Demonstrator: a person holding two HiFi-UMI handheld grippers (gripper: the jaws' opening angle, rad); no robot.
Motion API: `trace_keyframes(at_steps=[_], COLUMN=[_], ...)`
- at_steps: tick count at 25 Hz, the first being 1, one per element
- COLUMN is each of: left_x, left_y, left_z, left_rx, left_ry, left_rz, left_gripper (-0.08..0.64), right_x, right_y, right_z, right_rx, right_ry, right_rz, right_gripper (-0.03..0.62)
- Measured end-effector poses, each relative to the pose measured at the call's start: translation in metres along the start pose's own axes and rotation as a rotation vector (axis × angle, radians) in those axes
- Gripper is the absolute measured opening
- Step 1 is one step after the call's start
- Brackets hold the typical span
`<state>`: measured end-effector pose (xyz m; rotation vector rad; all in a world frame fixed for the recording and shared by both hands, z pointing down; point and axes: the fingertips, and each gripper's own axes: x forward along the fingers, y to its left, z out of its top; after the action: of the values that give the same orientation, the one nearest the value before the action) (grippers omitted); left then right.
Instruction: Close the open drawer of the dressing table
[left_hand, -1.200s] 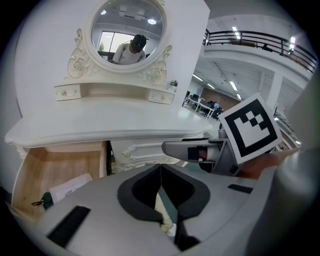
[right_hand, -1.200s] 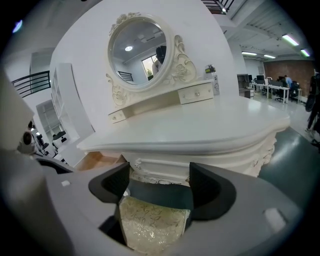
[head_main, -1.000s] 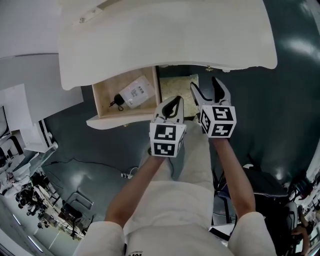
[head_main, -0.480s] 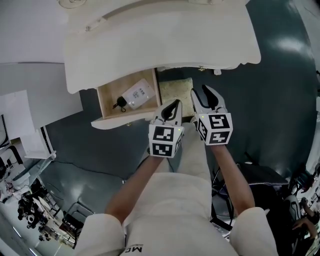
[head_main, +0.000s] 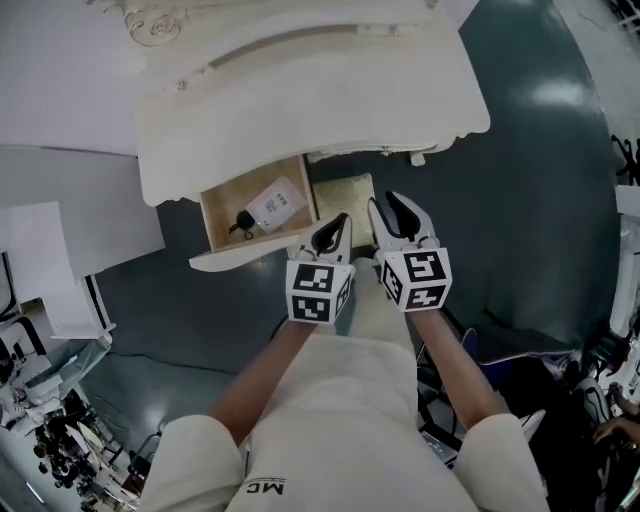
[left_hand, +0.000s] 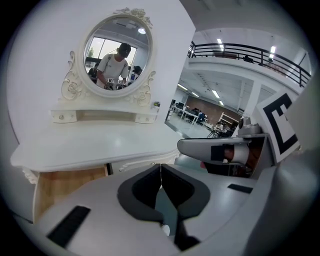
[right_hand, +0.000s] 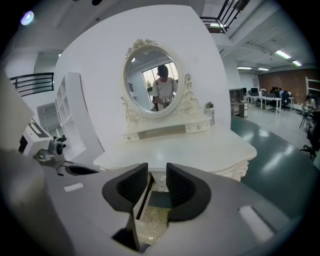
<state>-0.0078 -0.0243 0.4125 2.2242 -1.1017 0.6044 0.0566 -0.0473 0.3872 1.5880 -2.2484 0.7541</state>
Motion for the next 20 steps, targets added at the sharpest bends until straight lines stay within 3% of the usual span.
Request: trace_keyframes(at_steps=[9,20], left_x=[-0.043,-0.096], left_y=[-0.021,-0.044], left_z=[0.027,0.059], left_rx=[0.067,0.138], left_ry=[-0.042,-0.115], left_rz=[-0.062,-0.160], left_gripper=[0.011,0.011], right_x=[-0.050,-0.094], right_y=[0.026,0.061], right_z=[0.028,0.049], right_rx=[-0.034,-0.012], right_ry=[-0.077,-0.140], right_rz=[-0.025,-0.056], right_gripper=[0.072,0.071])
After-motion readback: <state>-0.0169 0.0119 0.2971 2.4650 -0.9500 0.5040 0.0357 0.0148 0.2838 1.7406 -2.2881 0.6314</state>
